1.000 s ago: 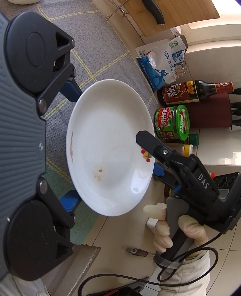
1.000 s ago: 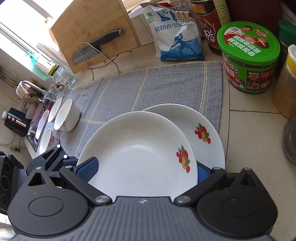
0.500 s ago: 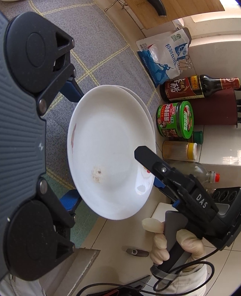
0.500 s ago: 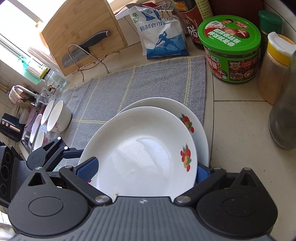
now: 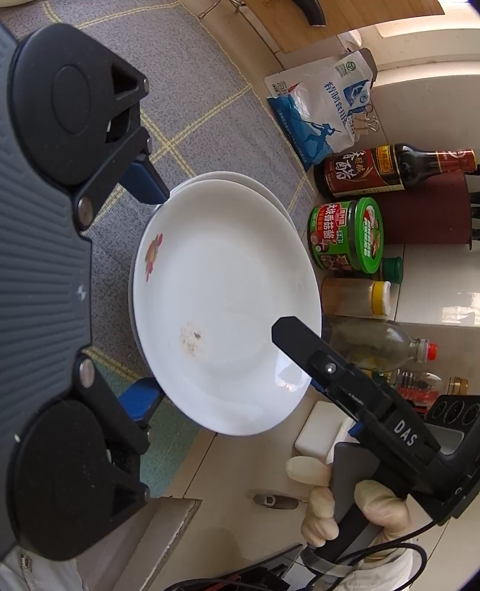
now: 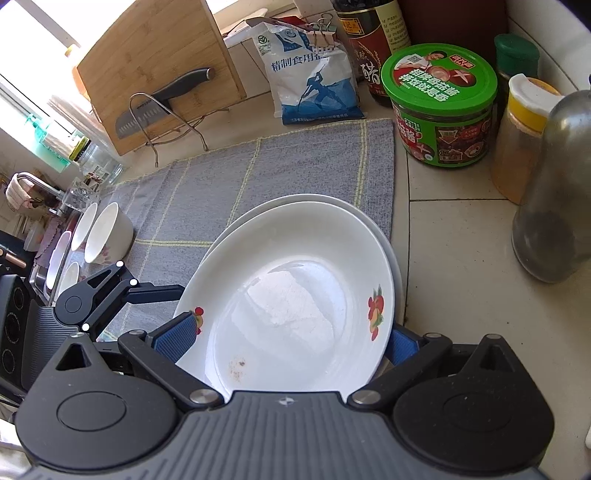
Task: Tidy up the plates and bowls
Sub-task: 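Lower the plate onto the stack and open the right tool, then withdraw the right tool and move it to the white floral bowls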
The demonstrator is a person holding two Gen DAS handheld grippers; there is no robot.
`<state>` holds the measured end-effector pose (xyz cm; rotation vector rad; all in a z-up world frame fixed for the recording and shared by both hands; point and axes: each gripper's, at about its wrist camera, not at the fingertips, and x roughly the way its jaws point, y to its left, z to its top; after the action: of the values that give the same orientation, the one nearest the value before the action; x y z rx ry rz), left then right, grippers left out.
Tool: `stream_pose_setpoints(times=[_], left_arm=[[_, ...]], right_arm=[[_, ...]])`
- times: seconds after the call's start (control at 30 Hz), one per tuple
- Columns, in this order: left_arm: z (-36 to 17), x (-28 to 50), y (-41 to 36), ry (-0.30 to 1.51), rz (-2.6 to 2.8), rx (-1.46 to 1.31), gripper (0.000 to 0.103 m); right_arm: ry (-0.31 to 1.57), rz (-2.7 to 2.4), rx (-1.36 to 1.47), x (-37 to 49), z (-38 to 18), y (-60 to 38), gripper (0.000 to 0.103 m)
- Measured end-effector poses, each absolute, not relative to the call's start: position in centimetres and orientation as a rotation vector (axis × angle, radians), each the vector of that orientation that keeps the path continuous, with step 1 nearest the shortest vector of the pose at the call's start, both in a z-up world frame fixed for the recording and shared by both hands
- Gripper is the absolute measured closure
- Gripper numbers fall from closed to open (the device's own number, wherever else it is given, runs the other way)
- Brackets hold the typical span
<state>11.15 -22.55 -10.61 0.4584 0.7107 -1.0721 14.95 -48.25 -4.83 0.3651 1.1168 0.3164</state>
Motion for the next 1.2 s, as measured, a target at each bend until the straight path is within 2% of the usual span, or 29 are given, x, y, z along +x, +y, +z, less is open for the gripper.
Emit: stream_pose_setpoints(times=[0.73,1.2], left_arm=[[-10.2,10.9,-22.2,0.672,-1.11,0.467,0.004],[-6.9,8.8,-17.0,0.591,-1.053,0.351,0.003]], right_arm=[[1.143,0.142,0.237,12.6,-4.9,-45.7,0.0],[0.902,0.144,0.05,11.3,-1.9,-38.3,0.0]])
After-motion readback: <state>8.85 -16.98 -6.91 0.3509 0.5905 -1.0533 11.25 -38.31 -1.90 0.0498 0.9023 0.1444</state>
